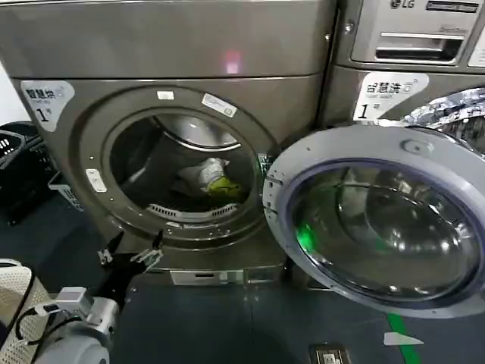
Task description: Grasp the clothes from the dryer.
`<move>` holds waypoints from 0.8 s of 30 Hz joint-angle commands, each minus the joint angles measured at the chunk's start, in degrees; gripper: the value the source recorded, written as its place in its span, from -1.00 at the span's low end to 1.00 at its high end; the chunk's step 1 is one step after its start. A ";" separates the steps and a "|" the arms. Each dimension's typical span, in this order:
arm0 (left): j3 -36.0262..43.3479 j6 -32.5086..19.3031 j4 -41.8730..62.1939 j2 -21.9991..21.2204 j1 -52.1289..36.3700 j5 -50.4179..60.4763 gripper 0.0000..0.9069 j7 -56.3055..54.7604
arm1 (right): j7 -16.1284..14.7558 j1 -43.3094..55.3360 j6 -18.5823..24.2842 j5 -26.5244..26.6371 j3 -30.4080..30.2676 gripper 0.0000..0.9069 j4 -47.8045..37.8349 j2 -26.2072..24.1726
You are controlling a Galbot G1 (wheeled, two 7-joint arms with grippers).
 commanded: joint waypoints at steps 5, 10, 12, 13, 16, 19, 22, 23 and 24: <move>0.10 0.02 -0.13 0.01 -0.01 -0.02 1.00 0.05 | -0.03 -0.04 0.07 0.04 0.02 1.00 0.20 0.14; 0.15 -0.06 -0.01 -0.08 -0.02 0.04 1.00 0.08 | -0.03 -0.17 0.38 0.03 0.13 1.00 0.22 0.30; 0.09 -0.11 -0.05 -0.12 0.05 0.06 1.00 0.10 | -0.33 -0.26 0.64 -0.05 0.27 1.00 0.28 0.34; 0.07 -0.14 -0.13 -0.10 0.11 0.04 1.00 0.11 | -0.28 -0.28 0.83 -0.05 0.36 1.00 0.33 0.36; 0.00 -0.17 -0.11 -0.08 0.07 0.03 1.00 0.12 | -0.25 -0.30 1.07 -0.04 0.34 1.00 0.32 0.44; -0.01 -0.20 -0.14 -0.06 0.05 0.02 1.00 0.16 | -0.29 -0.38 1.22 -0.02 0.38 1.00 0.41 0.64; 0.09 -0.24 -0.09 -0.12 0.08 0.05 1.00 0.18 | -0.34 -0.41 1.51 -0.03 0.45 1.00 0.38 0.70; 0.10 -0.26 -0.07 -0.14 0.07 0.07 1.00 0.17 | -0.41 -0.41 1.57 -0.04 0.44 1.00 0.36 0.70; 0.10 -0.26 -0.08 -0.14 0.05 0.08 1.00 0.17 | -0.41 -0.41 1.62 -0.03 0.43 1.00 0.34 0.69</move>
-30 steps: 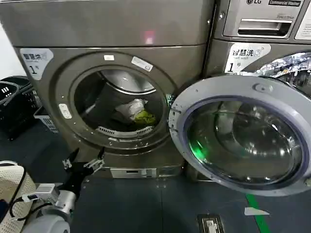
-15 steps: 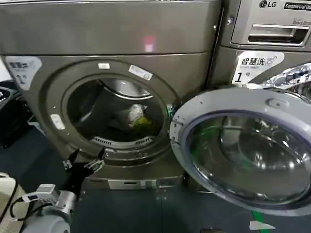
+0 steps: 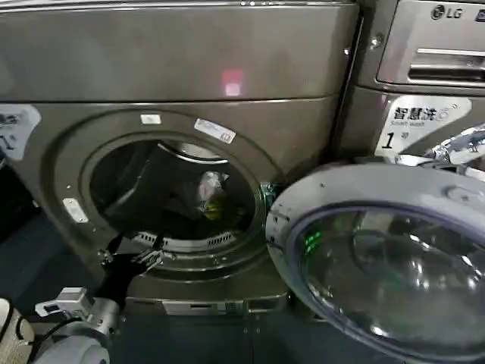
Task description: Grasp the clothes from the dryer.
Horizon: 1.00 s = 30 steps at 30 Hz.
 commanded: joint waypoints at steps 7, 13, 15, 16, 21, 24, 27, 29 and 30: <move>0.36 -0.59 0.33 0.21 -0.54 0.10 1.00 0.47 | -0.09 -0.06 0.64 -0.01 -0.01 1.00 -0.03 0.09; 5.12 -7.47 9.27 3.37 -10.24 -3.96 1.00 0.35 | 0.13 -0.61 0.95 -0.24 0.18 1.00 0.32 0.10; 6.85 -7.86 13.78 3.21 -15.46 -4.25 1.00 -0.73 | 0.27 -0.92 0.76 -0.55 0.55 1.00 0.47 -0.03; 7.52 -8.21 16.16 3.08 -17.26 -4.34 1.00 -1.23 | 0.38 -1.08 0.60 -1.14 0.63 1.00 0.61 -0.06; 9.02 -9.47 29.12 2.88 -27.60 -4.39 1.00 -2.63 | 0.75 -1.73 -1.23 -1.58 1.45 1.00 1.92 -0.22; 9.58 -10.15 35.61 3.35 -34.36 -4.21 1.00 -2.93 | 0.84 -1.80 -1.17 -1.59 1.71 1.00 2.26 -0.29; 10.37 -10.49 41.09 3.69 -39.03 -4.24 1.00 -2.66 | -0.32 -1.76 -0.64 -1.75 1.86 1.00 2.20 -0.10; 11.32 -10.86 44.92 3.61 -41.69 -4.19 1.00 -2.49 | -0.63 -1.76 -0.36 -1.69 1.97 1.00 2.20 -0.11; 11.82 -11.16 46.47 3.46 -43.10 -4.03 1.00 -2.45 | -0.74 -1.81 -0.28 -1.66 2.09 1.00 2.20 -0.13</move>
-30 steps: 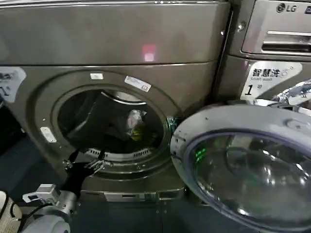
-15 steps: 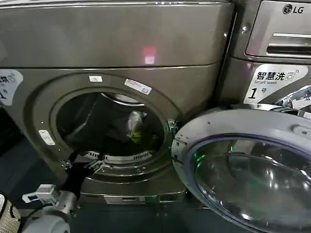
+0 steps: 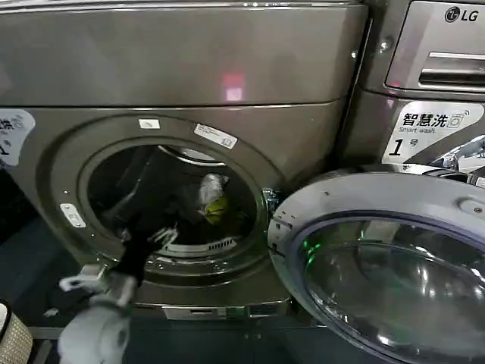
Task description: Grasp the clothes from the dryer.
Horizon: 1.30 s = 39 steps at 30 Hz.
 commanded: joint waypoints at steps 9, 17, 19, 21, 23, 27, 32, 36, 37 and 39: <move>4.56 -4.62 30.06 -0.73 -23.38 1.97 1.00 -0.24 | -0.68 -0.10 0.34 -0.02 1.10 1.00 -0.34 -0.56; 6.37 -5.27 42.48 -0.88 -32.14 2.95 1.00 0.90 | -0.84 0.12 0.48 -0.03 1.29 1.00 -0.78 -0.95; 6.86 -5.37 45.73 -0.91 -34.76 3.27 1.00 1.64 | -0.85 0.15 0.53 -0.02 1.31 1.00 -0.80 -1.00; 7.61 -5.29 49.01 -0.77 -37.33 3.18 1.00 2.65 | -0.92 0.12 0.54 -0.01 1.42 1.00 -0.89 -1.03; 8.22 -5.05 52.13 -0.79 -39.32 2.98 1.00 3.99 | -0.94 0.10 0.58 -0.01 1.48 1.00 -1.00 -1.01; 9.70 -4.78 57.14 -0.93 -42.67 3.46 1.00 6.48 | -1.00 0.09 0.70 0.00 1.61 1.00 -1.06 -0.97; 16.53 -4.41 65.31 0.70 -46.43 9.89 1.00 14.92 | -1.13 -0.21 0.89 0.02 1.86 1.00 -1.15 -0.97; 24.64 -5.56 71.04 2.56 -50.24 12.30 1.00 24.04 | -1.20 -0.21 0.94 0.01 1.61 1.00 -1.12 -0.98; 26.50 -6.60 72.44 3.01 -51.12 13.28 1.00 26.15 | -1.24 -0.30 0.99 0.01 1.70 1.00 -1.16 -1.05; 31.10 -8.94 74.02 4.00 -52.38 14.67 1.00 30.77 | -1.27 -0.42 1.04 0.01 1.95 1.00 -1.36 -1.11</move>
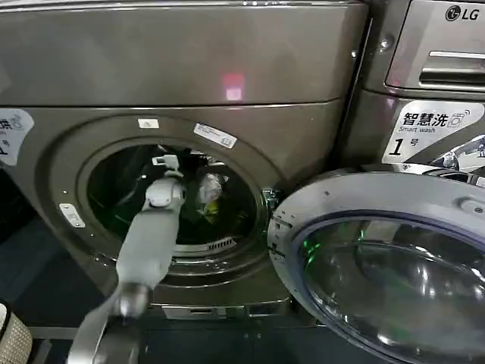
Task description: Grasp the clothes from the dryer.
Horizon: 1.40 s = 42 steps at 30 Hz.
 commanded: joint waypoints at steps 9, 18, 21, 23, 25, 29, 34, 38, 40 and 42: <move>27.37 -8.40 17.21 2.83 -11.53 11.95 1.00 28.09 | -0.18 0.14 0.33 -0.09 -0.25 1.00 -0.07 0.13; 33.34 -13.54 21.22 2.03 -13.77 27.84 1.00 31.76 | -0.31 0.48 0.40 -0.30 -0.54 1.00 -0.41 0.17; 33.72 -12.83 22.08 2.11 -14.43 32.35 1.00 31.76 | -0.35 0.64 0.41 -0.39 -0.75 1.00 -0.34 0.40; 33.90 -12.21 22.12 2.34 -14.60 34.37 1.00 32.37 | -0.37 0.69 0.40 -0.45 -0.78 1.00 -0.37 0.42; 33.87 -11.91 22.14 2.26 -14.59 35.01 1.00 32.31 | -0.40 0.78 0.42 -0.54 -0.90 1.00 -0.41 0.34; 34.37 -11.44 22.47 1.50 -13.99 37.07 1.00 32.08 | -0.42 0.82 0.42 -0.58 -0.92 1.00 -0.39 0.35; 34.75 -11.82 22.54 0.88 -13.33 36.06 1.00 32.33 | -0.43 0.79 0.46 -0.62 -0.86 1.00 -0.46 0.59; 35.62 -12.28 22.55 0.96 -13.10 35.32 0.46 33.12 | -0.43 0.86 0.47 -0.65 -0.94 1.00 -0.46 0.62; 35.96 -12.42 22.54 0.90 -12.92 35.20 0.10 33.34 | -0.45 0.89 0.49 -0.65 -1.00 1.00 -0.44 0.60; 36.02 -12.63 22.53 0.79 -12.76 35.00 -0.55 33.48 | -0.44 0.92 0.50 -0.66 -1.02 1.00 -0.47 0.59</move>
